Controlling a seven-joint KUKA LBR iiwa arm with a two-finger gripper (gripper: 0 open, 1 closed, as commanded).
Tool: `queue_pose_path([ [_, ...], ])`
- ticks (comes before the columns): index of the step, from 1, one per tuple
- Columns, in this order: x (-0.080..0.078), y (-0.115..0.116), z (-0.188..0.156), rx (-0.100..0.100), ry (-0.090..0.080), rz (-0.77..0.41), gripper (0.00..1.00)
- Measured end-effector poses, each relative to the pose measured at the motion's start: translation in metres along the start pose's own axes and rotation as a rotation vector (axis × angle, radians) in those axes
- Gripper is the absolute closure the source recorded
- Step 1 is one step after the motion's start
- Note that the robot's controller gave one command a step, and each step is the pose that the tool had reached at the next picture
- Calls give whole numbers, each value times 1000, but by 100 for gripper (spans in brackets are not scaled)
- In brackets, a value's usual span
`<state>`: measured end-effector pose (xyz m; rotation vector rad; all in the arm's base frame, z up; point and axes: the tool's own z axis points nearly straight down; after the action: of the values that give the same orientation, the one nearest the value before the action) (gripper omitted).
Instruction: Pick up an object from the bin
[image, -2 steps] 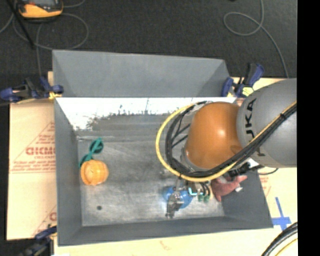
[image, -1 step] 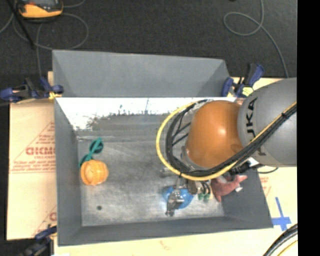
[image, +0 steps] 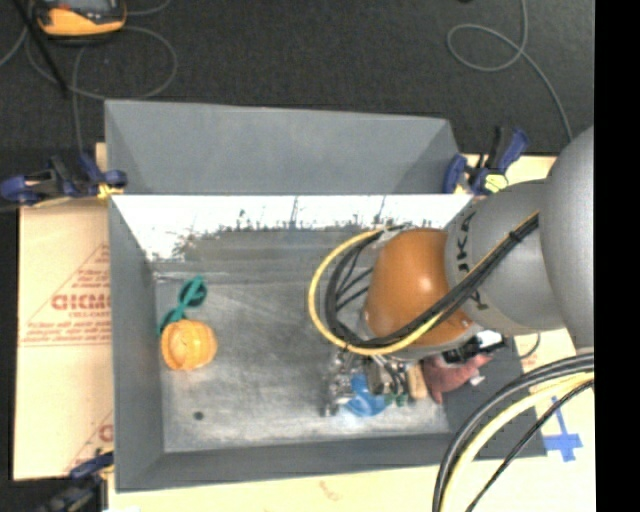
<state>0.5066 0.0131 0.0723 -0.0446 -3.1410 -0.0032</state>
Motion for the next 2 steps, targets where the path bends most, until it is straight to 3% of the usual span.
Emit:
queue_pose_path([
  [1, 0, 0, 0, 0, 0, 1, 100],
  [2, -14, -109, -144, 4, -5, -24, 100],
])
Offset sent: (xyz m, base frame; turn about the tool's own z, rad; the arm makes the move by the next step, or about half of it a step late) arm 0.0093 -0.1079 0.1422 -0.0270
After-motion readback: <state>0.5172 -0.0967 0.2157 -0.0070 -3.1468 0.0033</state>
